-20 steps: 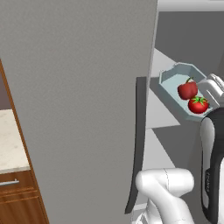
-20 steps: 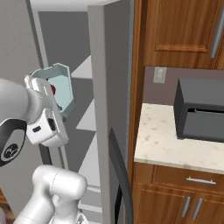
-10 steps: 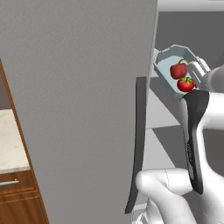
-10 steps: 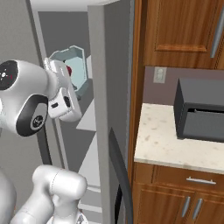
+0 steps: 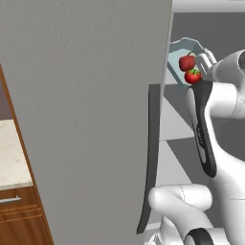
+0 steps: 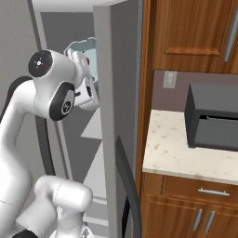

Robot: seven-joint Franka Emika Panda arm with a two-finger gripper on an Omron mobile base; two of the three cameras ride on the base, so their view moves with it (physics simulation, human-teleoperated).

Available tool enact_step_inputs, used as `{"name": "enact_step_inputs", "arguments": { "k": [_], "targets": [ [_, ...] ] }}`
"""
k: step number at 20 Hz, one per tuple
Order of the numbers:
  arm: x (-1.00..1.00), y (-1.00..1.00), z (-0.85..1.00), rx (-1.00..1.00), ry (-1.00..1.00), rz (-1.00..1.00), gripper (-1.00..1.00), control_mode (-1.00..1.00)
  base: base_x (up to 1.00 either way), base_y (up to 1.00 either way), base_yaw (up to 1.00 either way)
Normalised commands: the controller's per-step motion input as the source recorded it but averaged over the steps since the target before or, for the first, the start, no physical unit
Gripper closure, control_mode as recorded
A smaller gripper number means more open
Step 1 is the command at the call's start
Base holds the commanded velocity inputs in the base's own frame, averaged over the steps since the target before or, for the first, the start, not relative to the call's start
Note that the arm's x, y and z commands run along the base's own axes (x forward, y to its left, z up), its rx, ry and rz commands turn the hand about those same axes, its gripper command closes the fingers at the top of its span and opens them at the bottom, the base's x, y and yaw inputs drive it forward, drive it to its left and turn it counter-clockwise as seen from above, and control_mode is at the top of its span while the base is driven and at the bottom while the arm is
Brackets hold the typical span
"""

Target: Take the tomato and bell pepper out of the freezer and place them in the tupperware container on the counter. Then put the tupperware containing the vegetables back in the freezer.

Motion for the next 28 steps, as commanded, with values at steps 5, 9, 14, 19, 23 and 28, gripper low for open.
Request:
{"name": "enact_step_inputs", "arguments": {
  "k": [5,9,14,19,23,28],
  "targets": [
    [0.73,0.0,0.01,0.07,0.0,0.0,1.0,-1.0,0.0,0.0,0.0],
    [0.45,0.0,0.0,0.07,0.0,0.0,1.0,-1.0,0.0,0.0,0.0],
    [0.42,0.0,0.0,0.06,0.0,0.0,1.0,-1.0,0.0,0.0,0.0],
    [0.54,0.0,-0.03,0.05,0.0,0.0,1.0,-1.0,0.0,0.0,0.0],
    [0.53,0.0,-0.11,0.05,0.0,0.0,1.0,-1.0,0.0,0.0,0.0],
    [0.42,-0.02,-0.12,0.04,0.0,0.0,1.0,-1.0,0.0,0.0,0.0]
  ]
}}
